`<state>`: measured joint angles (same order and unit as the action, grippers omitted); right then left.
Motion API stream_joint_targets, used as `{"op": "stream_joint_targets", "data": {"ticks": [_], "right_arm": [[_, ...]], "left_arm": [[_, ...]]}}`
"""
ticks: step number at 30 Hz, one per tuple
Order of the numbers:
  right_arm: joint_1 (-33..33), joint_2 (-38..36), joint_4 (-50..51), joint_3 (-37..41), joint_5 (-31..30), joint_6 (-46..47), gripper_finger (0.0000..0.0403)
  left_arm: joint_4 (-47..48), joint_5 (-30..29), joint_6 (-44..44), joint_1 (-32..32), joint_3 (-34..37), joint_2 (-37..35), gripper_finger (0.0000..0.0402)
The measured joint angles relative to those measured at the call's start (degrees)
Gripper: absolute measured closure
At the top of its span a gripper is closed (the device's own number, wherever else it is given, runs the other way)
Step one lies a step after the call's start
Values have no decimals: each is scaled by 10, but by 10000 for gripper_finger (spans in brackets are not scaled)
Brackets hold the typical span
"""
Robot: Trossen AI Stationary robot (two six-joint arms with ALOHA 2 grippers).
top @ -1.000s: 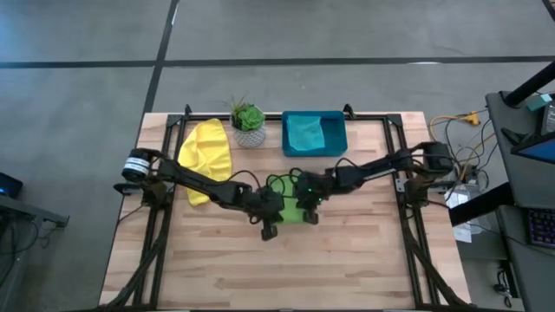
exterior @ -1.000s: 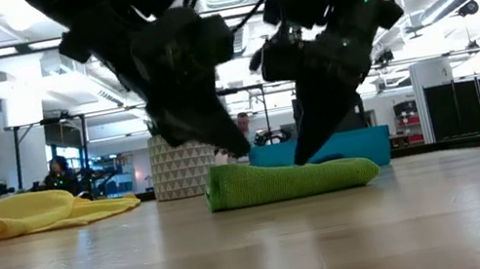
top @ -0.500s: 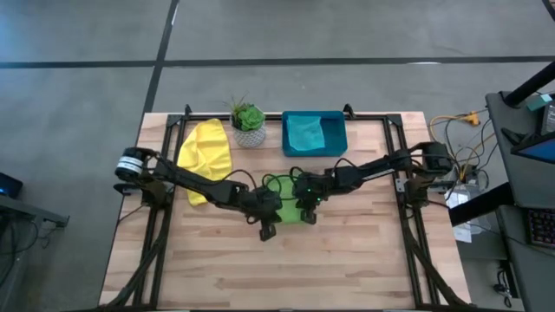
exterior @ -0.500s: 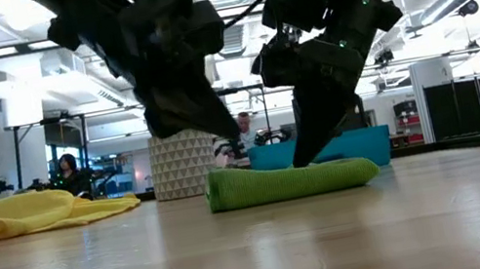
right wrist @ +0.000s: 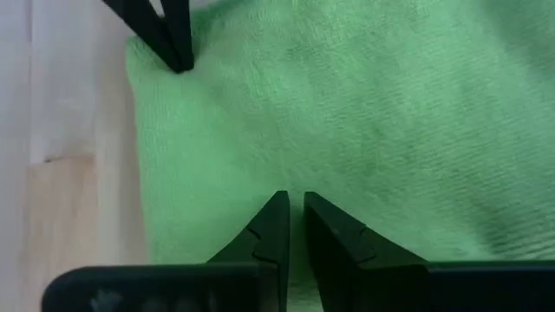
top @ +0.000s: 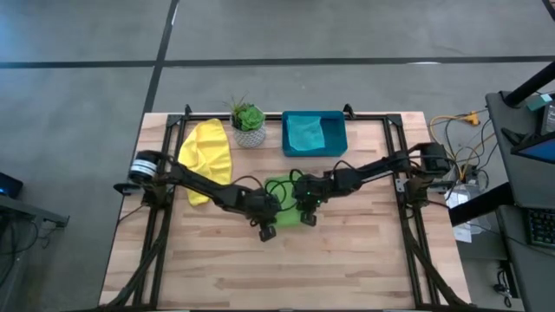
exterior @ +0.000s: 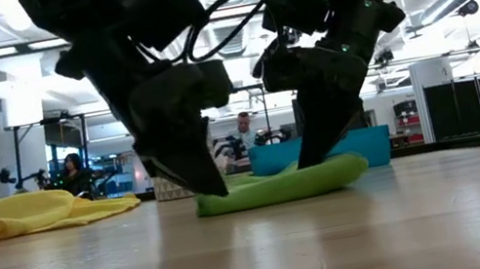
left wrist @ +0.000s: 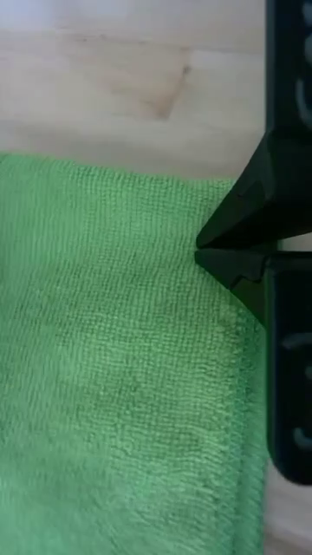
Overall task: Fold microfiber towels
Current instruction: Fold the green microfiber towel on top of the light blue microfiber towel into the dark blue bin
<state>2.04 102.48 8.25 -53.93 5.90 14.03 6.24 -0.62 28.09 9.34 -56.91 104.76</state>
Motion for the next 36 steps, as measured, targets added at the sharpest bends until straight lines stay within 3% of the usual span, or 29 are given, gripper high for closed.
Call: {"op": "stream_joint_targets", "data": {"ticks": [8, 16, 23, 27, 31, 36], "right_arm": [[14, -11, 9, 3, 1, 12, 369], [81, -82, -12, 7, -34, -44, 369], [111, -68, -31, 8, -45, -20, 364], [111, -48, -29, 8, -46, -42, 324], [114, -30, -31, 3, -49, -85, 254], [117, -19, -21, 2, -95, -118, 166]], "left_arm": [[8, -36, 0, 1, 25, -67, 401], [18, -58, -21, 17, 125, -172, 401], [-37, -58, -54, 19, 201, -236, 401], [-105, -36, -119, 19, 220, -229, 402], [-126, -20, -122, 20, 220, -205, 402], [-169, -7, -140, 20, 218, -186, 402]]}}
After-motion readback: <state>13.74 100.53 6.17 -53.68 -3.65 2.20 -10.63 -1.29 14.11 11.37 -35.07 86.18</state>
